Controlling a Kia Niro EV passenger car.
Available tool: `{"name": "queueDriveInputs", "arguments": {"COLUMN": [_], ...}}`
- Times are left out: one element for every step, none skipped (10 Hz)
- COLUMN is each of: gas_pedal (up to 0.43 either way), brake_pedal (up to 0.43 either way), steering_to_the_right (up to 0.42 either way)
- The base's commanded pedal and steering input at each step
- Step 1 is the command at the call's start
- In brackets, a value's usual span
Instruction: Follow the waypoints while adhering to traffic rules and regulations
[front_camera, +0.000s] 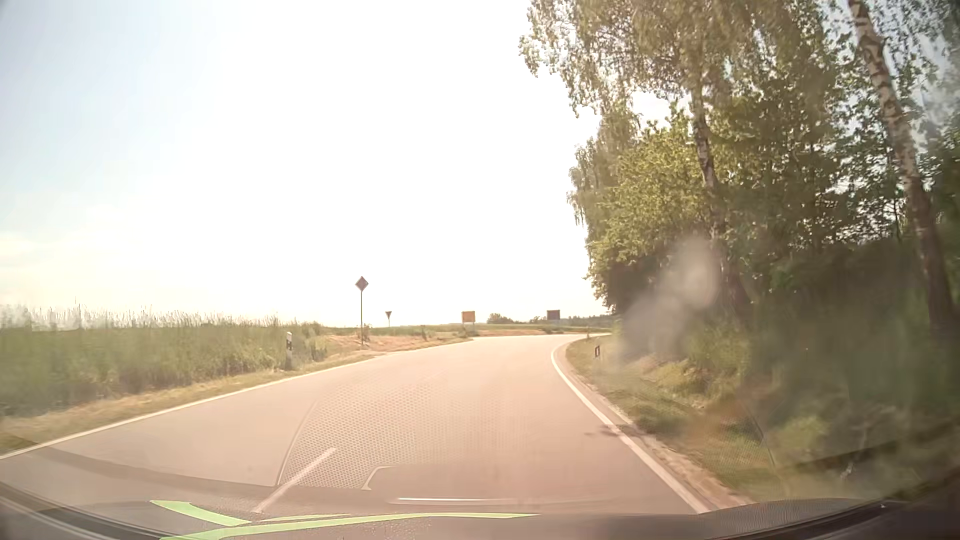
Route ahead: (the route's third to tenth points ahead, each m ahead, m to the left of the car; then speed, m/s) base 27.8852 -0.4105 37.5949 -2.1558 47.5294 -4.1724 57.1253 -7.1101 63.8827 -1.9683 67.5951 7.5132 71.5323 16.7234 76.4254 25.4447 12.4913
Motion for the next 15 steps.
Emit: {"name": "queueDriveInputs", "arguments": {"gas_pedal": [0.0, 0.0, 0.0, 0.0, 0.0, 0.0, 0.0, 0.0, 0.0, 0.0, 0.0, 0.0, 0.0, 0.0, 0.0], "brake_pedal": [0.152, 0.152, 0.152, 0.152, 0.152, 0.152, 0.152, 0.152, 0.152, 0.152, 0.152, 0.146, 0.146, 0.146, 0.146], "steering_to_the_right": [0.025, 0.025, 0.025, 0.025, 0.025, 0.025, 0.025, 0.025, 0.025, 0.024, 0.024, 0.024, 0.024, 0.024, 0.024]}}
